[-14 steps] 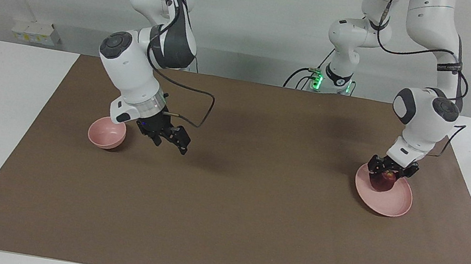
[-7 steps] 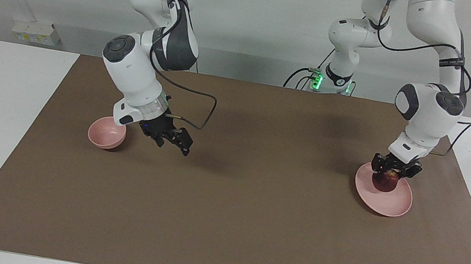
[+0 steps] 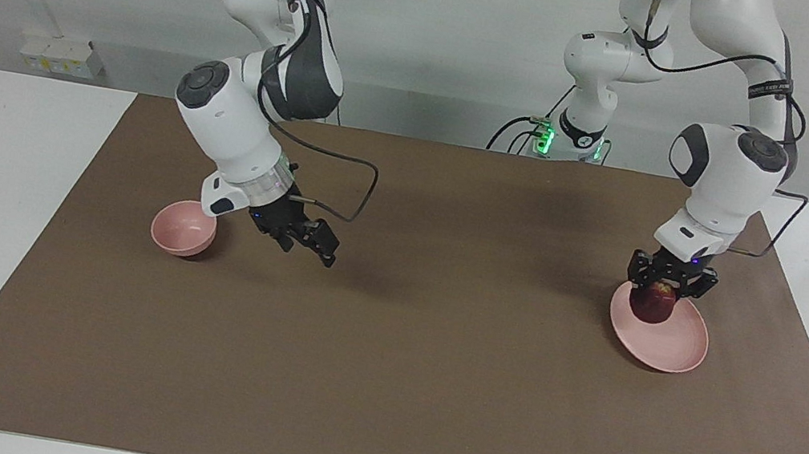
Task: Move apple from plate to bowl
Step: 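Lift the apple with the left gripper while the right gripper approaches it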
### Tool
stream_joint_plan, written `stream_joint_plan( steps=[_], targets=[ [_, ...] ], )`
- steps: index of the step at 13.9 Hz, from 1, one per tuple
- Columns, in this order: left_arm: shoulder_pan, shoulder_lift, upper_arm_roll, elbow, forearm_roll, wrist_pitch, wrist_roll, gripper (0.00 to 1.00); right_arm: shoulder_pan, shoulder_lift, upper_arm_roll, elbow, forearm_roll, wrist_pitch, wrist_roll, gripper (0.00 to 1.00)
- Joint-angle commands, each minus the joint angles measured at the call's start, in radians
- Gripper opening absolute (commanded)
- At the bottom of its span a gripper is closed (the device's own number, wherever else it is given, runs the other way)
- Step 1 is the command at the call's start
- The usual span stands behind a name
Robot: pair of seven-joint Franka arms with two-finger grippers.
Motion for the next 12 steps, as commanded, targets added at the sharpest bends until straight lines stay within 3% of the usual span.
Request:
stream_joint_plan(
  steps=[1, 6, 9, 12],
  targets=[
    [-0.086, -0.002, 0.016, 0.029, -0.151, -0.02, 0.013, 0.0, -0.005, -0.005, 0.01, -0.003, 0.129, 0.0, 0.134, 1.0],
    [-0.22, 0.054, 0.013, 0.142, -0.381, -0.014, 0.013, 0.0, -0.008, 0.001, 0.01, -0.012, 0.333, -0.081, 0.378, 1.0],
    [-0.24, 0.105, -0.016, 0.233, -0.477, -0.006, -0.001, 0.0, -0.005, 0.01, 0.01, -0.021, 0.442, -0.127, 0.508, 1.0],
    [-0.232, 0.113, -0.079, 0.254, -0.567, 0.002, -0.049, 0.0, -0.007, 0.014, 0.01, -0.024, 0.548, -0.173, 0.535, 1.0]
  ],
)
